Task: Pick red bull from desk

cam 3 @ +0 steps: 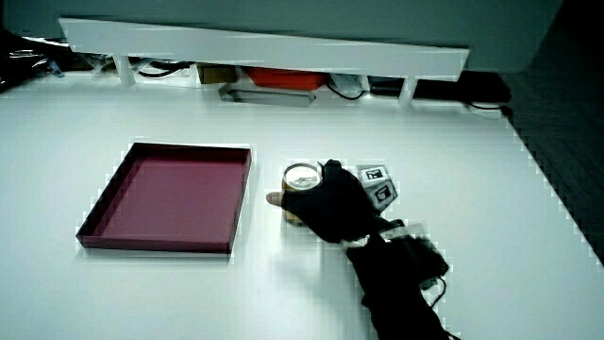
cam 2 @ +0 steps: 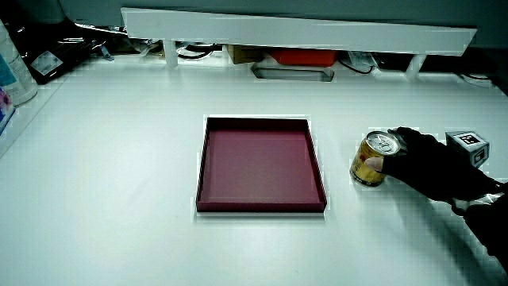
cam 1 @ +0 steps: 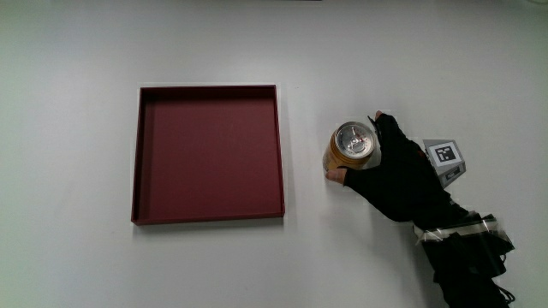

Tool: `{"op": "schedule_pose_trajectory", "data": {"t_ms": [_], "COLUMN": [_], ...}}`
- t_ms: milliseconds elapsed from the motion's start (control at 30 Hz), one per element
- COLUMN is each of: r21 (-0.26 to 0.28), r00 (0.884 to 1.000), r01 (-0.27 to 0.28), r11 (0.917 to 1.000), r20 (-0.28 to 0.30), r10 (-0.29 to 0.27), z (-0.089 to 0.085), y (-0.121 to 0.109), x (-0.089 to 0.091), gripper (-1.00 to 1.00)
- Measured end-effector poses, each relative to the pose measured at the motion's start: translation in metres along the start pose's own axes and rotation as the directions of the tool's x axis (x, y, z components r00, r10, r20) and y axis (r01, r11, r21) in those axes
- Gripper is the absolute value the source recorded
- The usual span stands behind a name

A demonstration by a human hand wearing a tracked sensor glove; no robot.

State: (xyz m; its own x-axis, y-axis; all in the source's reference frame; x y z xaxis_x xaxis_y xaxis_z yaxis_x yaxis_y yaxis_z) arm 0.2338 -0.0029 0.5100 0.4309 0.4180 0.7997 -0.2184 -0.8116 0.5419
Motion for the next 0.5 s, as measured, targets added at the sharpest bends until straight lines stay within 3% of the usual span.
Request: {"op": "schedule_pose_trajectory", "data": {"t_ms": [133, 333, 500], "r21": [0.003, 0.079, 0.102], "r00": [1.0, 0.998, 0.995], "r01": [-0.02, -0.019, -0.025], "r11": [0.9998, 0.9967, 0.9945], "r20": [-0.003, -0.051, -0.092], "r10": [0.02, 0.024, 0.034], "z": [0.0, 0.001, 0.001], "y": [0.002, 0.002, 0.004], "x": [0.003, 0.007, 0.014], "gripper": [0.17, 0.43, 0.65]}}
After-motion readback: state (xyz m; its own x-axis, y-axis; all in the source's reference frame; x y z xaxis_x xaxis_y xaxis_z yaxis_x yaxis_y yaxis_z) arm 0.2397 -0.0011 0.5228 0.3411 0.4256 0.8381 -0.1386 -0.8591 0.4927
